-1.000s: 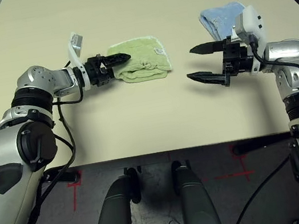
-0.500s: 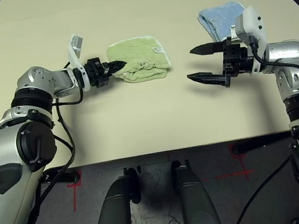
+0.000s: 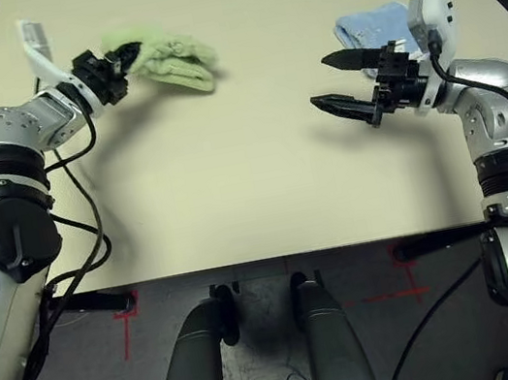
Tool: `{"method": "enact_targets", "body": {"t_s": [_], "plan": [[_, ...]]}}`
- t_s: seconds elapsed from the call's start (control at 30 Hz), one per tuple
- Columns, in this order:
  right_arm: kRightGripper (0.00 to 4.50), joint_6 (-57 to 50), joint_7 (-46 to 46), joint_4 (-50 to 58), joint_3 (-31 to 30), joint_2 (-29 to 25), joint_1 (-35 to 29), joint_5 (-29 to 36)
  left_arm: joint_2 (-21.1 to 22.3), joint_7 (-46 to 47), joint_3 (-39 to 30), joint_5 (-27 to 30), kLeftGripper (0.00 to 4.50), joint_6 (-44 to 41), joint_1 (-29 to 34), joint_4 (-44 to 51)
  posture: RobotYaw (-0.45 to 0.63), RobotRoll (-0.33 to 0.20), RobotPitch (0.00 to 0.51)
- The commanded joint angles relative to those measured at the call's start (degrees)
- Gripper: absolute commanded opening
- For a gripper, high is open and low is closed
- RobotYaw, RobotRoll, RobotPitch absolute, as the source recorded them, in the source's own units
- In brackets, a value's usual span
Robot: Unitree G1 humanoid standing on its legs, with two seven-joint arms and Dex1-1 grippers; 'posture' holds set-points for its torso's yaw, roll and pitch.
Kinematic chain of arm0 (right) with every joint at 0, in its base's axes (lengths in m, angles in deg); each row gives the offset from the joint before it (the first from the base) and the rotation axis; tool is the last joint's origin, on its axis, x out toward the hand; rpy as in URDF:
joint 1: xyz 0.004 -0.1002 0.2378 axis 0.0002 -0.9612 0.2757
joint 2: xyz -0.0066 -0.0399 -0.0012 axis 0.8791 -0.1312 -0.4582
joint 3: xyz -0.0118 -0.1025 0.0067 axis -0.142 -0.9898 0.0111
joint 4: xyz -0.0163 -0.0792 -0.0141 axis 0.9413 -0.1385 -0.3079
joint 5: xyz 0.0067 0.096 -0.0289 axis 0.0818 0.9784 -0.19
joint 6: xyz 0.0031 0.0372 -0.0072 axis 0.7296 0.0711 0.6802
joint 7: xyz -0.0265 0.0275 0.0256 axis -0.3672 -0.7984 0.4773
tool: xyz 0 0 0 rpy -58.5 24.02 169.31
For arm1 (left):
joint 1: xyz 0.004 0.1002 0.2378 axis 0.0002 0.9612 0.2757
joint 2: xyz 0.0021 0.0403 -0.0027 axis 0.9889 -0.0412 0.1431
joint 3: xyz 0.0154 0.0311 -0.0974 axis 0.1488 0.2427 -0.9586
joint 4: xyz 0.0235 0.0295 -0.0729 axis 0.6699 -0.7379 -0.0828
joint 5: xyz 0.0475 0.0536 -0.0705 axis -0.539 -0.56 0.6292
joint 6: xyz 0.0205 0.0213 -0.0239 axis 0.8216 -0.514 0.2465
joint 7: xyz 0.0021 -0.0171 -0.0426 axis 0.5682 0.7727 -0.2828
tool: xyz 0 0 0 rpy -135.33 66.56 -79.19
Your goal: Fold the towel and set it aside.
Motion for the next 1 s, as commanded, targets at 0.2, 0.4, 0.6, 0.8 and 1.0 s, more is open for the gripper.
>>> {"method": "enact_targets", "body": {"t_s": [0.2, 0.4, 0.6, 0.8, 1.0], "plan": [[4.5, -0.5, 0.2, 0.7, 0.4, 0.3, 0.3, 0.4, 0.2, 8.1, -6.4, 3.4, 0.02, 25.9, 1.9, -0.5, 0.01, 0.0, 0.251], [4.5, -0.9, 0.1, 1.5, 0.5, 0.2, 0.0, 0.6, 0.4, 7.1, -7.1, 4.2, 0.02, 29.9, 3.1, -2.1, 0.0, 0.0, 0.251], [4.5, -1.8, -0.1, 2.8, 0.6, 0.1, -0.4, 0.7, 1.1, 7.7, -5.7, 2.8, 0.02, 29.7, 5.1, -3.3, -0.01, 0.0, 0.255], [4.5, -2.4, -0.1, 3.6, 0.7, -0.2, -0.8, 0.8, 1.3, 6.3, -4.5, 2.2, 0.02, 29.1, 8.4, -2.8, -0.01, 0.0, 0.257], [4.5, -2.4, 0.1, 3.3, 0.5, -0.2, -0.5, 0.8, 2.1, 4.7, -2.9, 1.8, 0.02, 28.0, 11.3, -1.8, 0.0, 0.0, 0.253]]}}
